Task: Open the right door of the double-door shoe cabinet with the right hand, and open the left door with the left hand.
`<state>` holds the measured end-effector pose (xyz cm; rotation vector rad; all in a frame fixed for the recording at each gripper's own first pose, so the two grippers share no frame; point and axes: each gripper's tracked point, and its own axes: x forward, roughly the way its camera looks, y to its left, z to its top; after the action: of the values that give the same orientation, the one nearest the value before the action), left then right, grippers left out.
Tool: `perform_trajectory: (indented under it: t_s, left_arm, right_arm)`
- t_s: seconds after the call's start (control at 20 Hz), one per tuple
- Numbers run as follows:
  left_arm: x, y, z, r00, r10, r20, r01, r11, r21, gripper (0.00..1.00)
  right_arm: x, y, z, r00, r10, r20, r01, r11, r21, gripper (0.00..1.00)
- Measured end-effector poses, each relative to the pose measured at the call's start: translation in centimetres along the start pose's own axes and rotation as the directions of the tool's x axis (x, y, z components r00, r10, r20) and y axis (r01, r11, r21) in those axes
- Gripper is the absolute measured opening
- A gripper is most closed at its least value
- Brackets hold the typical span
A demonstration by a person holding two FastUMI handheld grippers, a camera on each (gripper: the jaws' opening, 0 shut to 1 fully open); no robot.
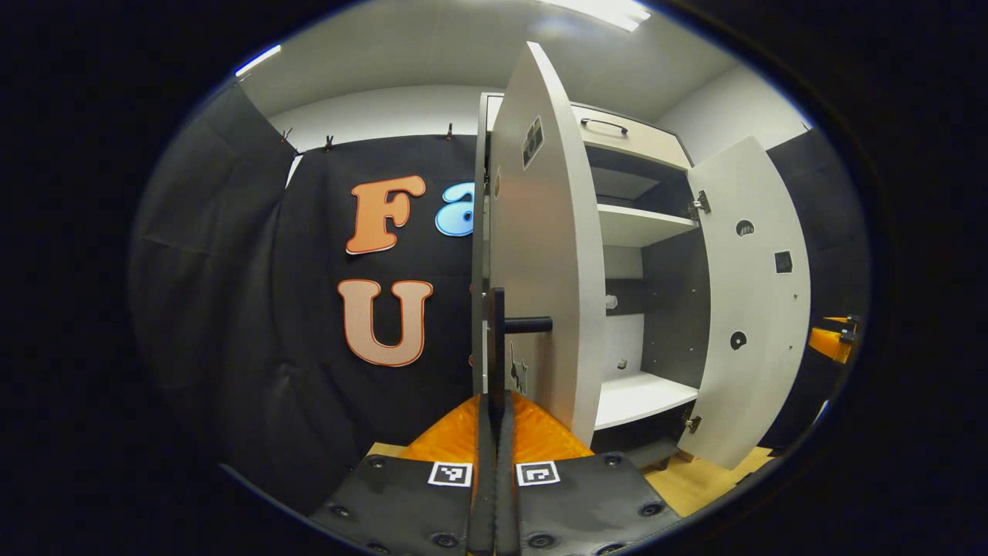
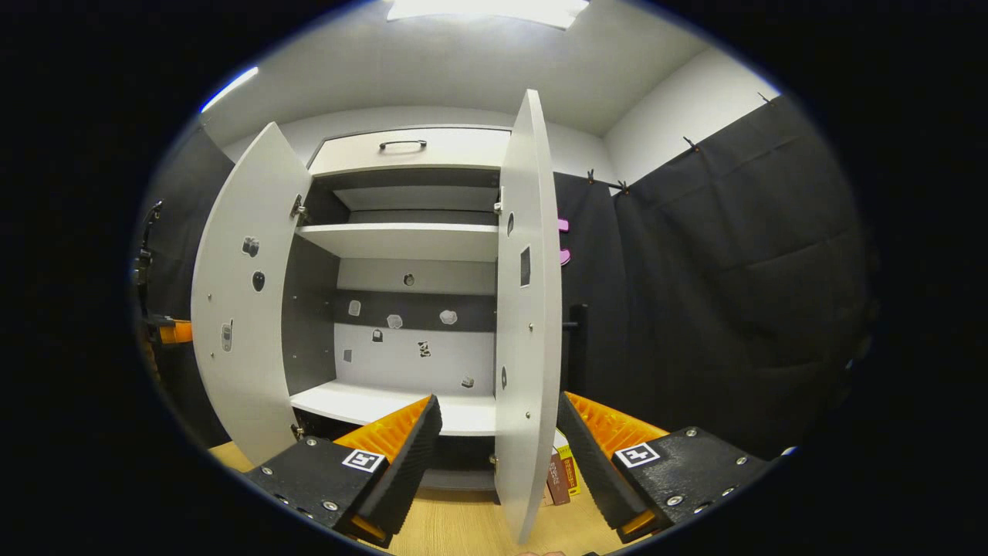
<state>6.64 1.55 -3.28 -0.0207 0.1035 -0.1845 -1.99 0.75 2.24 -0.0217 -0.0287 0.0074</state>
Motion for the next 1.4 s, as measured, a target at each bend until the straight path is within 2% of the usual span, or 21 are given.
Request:
perform_trajectory:
  t_s: [0.3, 0.5, 0.8, 1.1, 1.15, 1.2, 1.3, 1.4]
  left_arm:
    - [-0.4, 2.1, -0.5, 1.0, 0.008, -0.015, -0.008, 1.0, -0.008, 0.07]
    - [-1.2, 2.4, -0.8, 0.999, -0.043, -0.021, 0.041, 0.997, -0.07, 0.07]
    - [-2.9, 2.4, -0.5, 0.999, -0.013, -0.033, 0.012, 0.999, -0.048, 0.07]
    - [-5.9, 4.4, 1.6, 0.998, 0.057, 0.01, -0.057, 0.998, -0.012, 0.08]
    - [-6.3, 4.9, 1.7, 0.997, 0.07, 0.011, -0.07, 0.997, -0.016, 0.14]
    - [-6.8, 5.2, 1.8, 0.996, 0.083, 0.009, -0.083, 0.996, -0.015, 0.28]
    - [-7.6, 6.1, 2.0, 0.994, 0.111, 0.011, -0.111, 0.994, -0.012, 0.62]
    - [-8.3, 6.8, 2.0, 0.99, 0.138, 0.005, -0.138, 0.99, -0.025, 0.69]
  right_arm:
    - [0.6, 0.5, -0.3, 1.0, 0.001, -0.005, -0.001, 1.0, 0.001, 0.93]
    - [1.1, 1.1, -0.4, 1.0, 0.017, -0.022, -0.017, 1.0, -0.004, 0.93]
    - [1.1, 0.1, 0.9, 1.0, 0.006, -0.021, -0.006, 1.0, -0.016, 0.93]
    - [1.0, -1.3, 3.9, 1.0, -0.021, 0.011, 0.022, 0.999, -0.024, 0.93]
    - [0.8, -1.3, 4.4, 1.0, -0.023, 0.018, 0.024, 0.999, -0.023, 0.93]
    - [0.7, -1.3, 4.8, 0.999, -0.023, 0.026, 0.023, 0.999, -0.021, 0.93]
    - [0.3, -1.3, 5.3, 0.999, -0.016, 0.033, 0.017, 1.0, -0.021, 0.93]
    - [0.0, -1.1, 5.4, 0.999, -0.009, 0.038, 0.01, 1.0, -0.024, 0.93]
